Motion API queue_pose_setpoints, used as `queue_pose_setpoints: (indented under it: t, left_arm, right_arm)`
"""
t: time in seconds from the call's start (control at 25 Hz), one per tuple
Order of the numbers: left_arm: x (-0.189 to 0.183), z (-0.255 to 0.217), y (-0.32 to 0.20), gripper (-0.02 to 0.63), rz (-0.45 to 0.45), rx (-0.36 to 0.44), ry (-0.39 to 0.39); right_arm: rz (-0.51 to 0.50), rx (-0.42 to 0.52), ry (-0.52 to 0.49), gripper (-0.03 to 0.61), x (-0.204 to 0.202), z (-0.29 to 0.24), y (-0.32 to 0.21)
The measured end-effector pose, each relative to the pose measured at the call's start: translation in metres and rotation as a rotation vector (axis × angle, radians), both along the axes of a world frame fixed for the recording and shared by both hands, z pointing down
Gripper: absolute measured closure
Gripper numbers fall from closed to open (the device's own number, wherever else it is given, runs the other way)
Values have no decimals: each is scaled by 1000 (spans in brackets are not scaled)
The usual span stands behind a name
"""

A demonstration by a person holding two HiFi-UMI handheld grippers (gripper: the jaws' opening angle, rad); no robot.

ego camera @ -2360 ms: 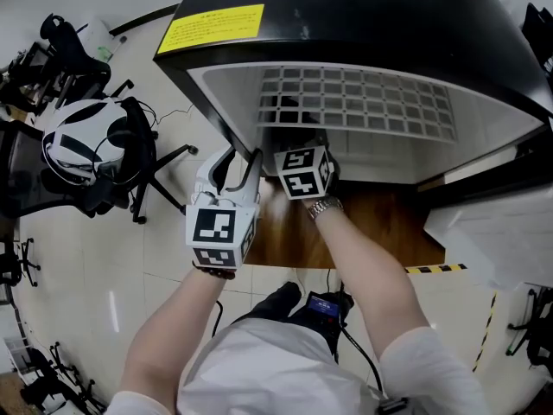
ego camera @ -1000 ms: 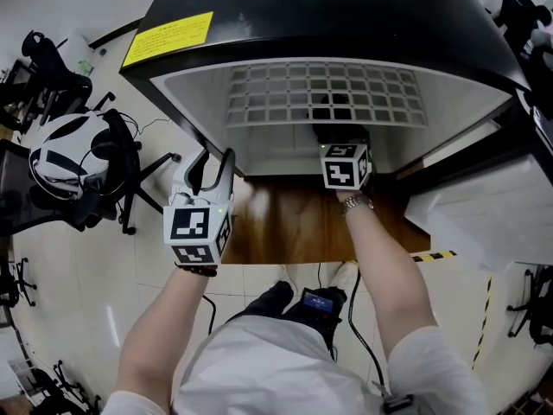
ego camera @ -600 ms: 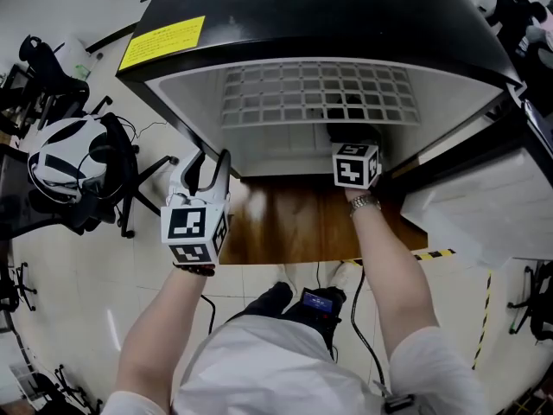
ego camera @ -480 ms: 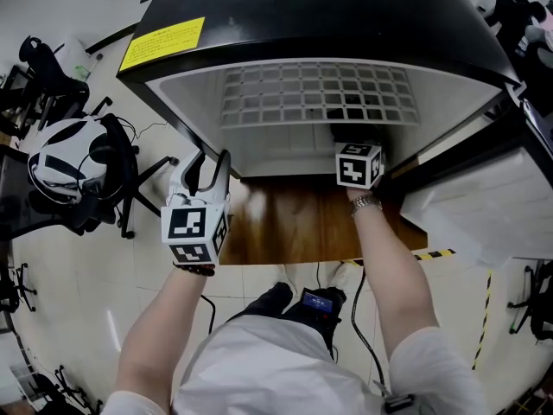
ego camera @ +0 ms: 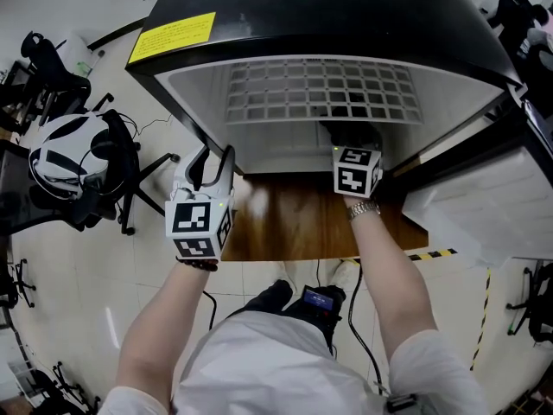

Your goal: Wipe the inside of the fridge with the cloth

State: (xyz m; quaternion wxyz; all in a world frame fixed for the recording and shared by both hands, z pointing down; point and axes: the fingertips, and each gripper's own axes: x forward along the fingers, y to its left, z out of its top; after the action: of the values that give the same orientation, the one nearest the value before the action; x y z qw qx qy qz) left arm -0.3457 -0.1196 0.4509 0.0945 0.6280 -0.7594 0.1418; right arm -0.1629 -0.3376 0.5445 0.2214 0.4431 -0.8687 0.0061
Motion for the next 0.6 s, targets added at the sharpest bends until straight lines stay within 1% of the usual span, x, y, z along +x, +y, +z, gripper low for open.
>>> queue_pose_setpoints:
  t: [0.24,0.6]
  left_arm:
    - [1,0,-1,466,2,6,2]
    - [1,1,0,466,6,5,3]
  right_arm:
    - [-110,10,-71,522,-40,-19,46]
    - [-291,3,-131,522,-103,-36,124]
